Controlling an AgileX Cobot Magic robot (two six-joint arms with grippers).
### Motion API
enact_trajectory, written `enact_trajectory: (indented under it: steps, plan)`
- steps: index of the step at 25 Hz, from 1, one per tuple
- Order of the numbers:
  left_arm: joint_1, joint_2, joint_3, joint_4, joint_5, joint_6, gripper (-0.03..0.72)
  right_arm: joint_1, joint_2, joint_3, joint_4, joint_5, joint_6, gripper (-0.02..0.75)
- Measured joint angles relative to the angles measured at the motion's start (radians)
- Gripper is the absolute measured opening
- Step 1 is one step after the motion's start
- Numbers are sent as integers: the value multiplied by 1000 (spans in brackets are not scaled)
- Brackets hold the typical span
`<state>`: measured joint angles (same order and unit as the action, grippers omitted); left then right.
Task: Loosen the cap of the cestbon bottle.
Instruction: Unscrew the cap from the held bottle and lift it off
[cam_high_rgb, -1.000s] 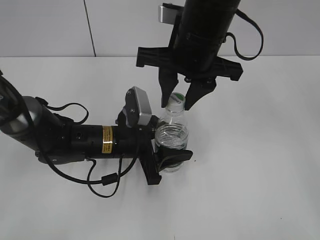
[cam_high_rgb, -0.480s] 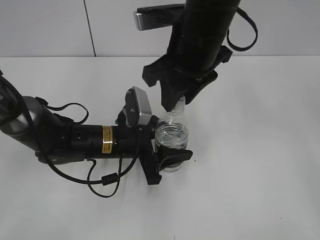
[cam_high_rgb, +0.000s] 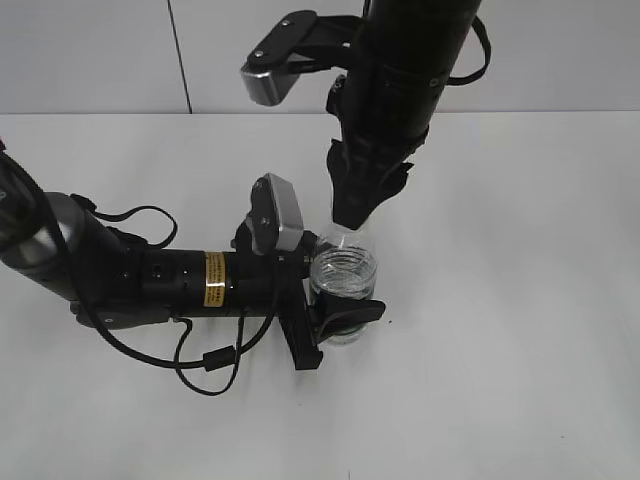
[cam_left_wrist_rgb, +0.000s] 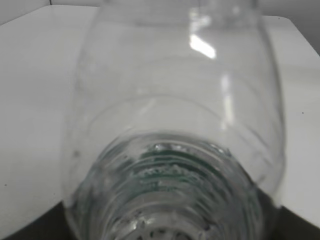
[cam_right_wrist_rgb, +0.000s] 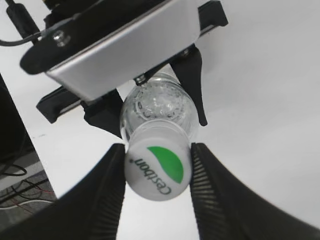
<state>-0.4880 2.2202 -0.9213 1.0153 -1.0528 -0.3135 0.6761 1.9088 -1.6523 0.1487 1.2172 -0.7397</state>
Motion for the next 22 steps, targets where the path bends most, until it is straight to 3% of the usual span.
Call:
enact_trajectory:
  steps: [22]
  plan:
    - [0,0,0,-10,2,-6,406,1,0,2,-17,-37,-383,302]
